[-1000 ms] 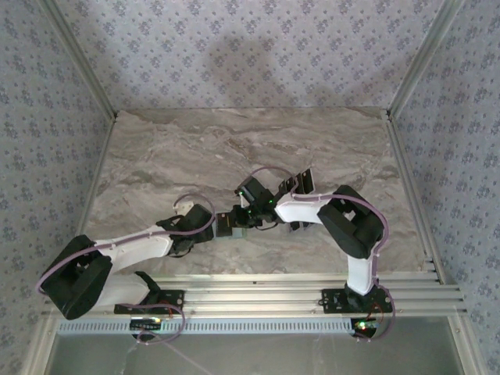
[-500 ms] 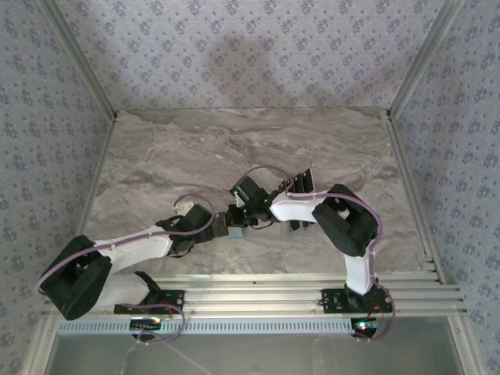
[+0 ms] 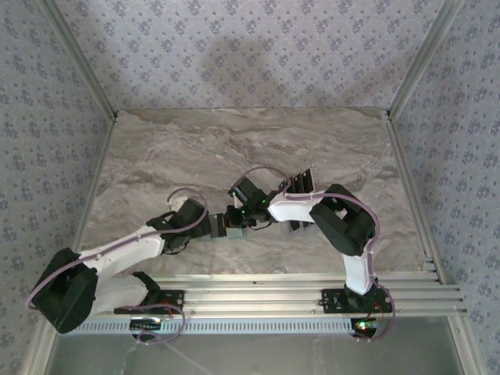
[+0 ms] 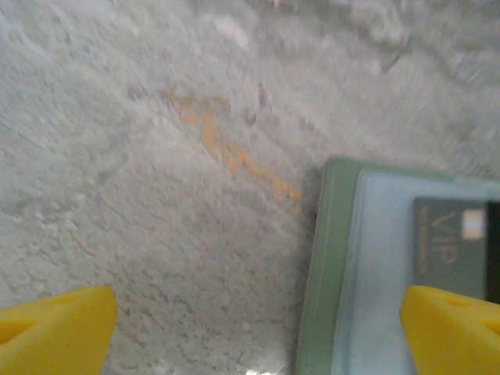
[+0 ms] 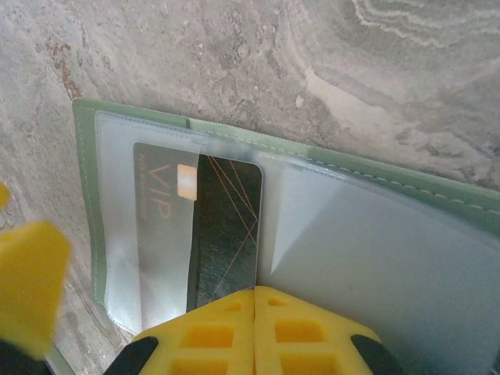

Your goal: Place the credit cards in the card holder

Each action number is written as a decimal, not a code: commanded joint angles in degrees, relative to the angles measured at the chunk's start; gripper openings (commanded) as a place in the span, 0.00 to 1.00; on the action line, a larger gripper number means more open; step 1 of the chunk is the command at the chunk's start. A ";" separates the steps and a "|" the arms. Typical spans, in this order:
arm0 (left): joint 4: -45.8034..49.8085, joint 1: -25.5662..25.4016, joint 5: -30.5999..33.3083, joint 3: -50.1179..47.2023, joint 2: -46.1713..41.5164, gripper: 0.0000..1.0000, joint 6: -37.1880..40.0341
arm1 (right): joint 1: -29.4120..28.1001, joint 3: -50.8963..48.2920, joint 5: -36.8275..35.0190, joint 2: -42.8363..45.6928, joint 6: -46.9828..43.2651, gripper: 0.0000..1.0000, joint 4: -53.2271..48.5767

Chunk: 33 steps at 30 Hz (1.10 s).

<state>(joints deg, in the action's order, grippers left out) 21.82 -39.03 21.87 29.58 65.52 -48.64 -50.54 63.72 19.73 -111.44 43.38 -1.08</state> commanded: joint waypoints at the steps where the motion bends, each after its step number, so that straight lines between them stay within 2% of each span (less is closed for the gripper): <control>1: 3.41 2.42 -0.02 2.32 -1.53 0.94 1.28 | 0.06 -0.93 -0.51 -0.87 0.90 0.08 -0.41; 10: 3.65 5.09 -0.61 -0.03 1.14 0.93 -0.45 | 0.09 -0.81 -0.30 -0.89 1.04 0.08 -0.13; 18: 2.79 5.17 -0.34 -2.69 1.52 0.91 -3.19 | 0.06 -0.70 -0.06 -0.93 1.09 0.08 -0.10; 33: -2.04 4.05 -3.30 -5.13 4.05 0.86 -3.21 | -0.82 1.43 1.10 -1.11 1.63 0.08 -0.72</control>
<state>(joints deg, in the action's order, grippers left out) 22.28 -34.30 21.12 25.93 68.90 -50.92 -50.61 63.55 20.18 -111.44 44.12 -0.71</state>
